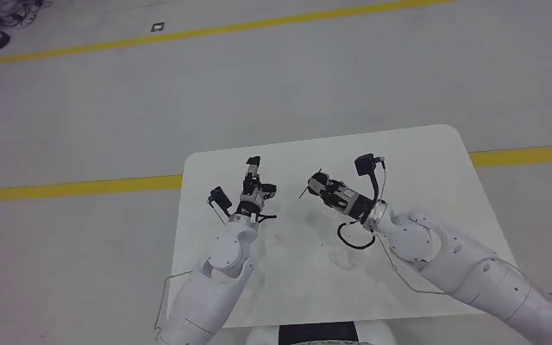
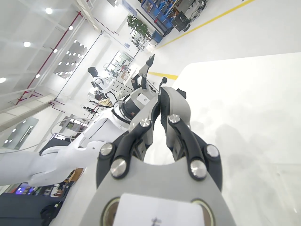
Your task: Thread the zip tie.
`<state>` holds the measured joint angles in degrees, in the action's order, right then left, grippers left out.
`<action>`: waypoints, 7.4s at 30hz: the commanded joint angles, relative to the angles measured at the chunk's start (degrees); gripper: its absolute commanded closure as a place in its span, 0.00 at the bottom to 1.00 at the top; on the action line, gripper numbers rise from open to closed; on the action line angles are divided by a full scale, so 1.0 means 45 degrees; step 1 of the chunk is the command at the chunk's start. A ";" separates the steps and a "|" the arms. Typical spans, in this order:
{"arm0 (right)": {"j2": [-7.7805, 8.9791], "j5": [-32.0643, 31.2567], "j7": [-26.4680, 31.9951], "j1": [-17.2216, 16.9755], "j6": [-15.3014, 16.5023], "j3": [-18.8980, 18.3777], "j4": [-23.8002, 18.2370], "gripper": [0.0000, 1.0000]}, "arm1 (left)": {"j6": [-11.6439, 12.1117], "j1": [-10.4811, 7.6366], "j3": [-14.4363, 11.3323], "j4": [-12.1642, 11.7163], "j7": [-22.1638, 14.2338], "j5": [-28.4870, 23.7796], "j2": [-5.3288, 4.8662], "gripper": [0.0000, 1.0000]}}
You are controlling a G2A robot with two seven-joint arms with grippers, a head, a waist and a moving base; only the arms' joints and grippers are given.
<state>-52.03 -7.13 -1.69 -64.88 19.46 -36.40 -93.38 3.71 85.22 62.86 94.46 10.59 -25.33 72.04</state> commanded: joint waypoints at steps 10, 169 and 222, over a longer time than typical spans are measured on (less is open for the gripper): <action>-0.0373 0.3507 0.1051 -0.0690 0.0005 -0.0968 0.0238 1.00 | 0.3505 -0.0059 -0.0384 -0.1174 -0.3606 0.1456 -0.0065 0.00; -0.3161 0.0797 0.3647 -0.2971 0.0005 -0.4418 0.0916 1.00 | 0.2566 -0.0196 -0.0346 -0.0972 -0.8156 -0.0058 -0.0553 0.75; -0.3380 0.1768 0.4378 -0.3350 0.0005 -0.5275 0.0927 0.00 | 0.3089 0.0016 -0.0115 -0.1003 -0.8366 0.0076 -0.0783 1.00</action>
<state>-67.24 -0.93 17.49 -79.88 19.48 -59.82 -89.29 17.52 85.13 62.27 89.78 -26.91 -25.07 68.57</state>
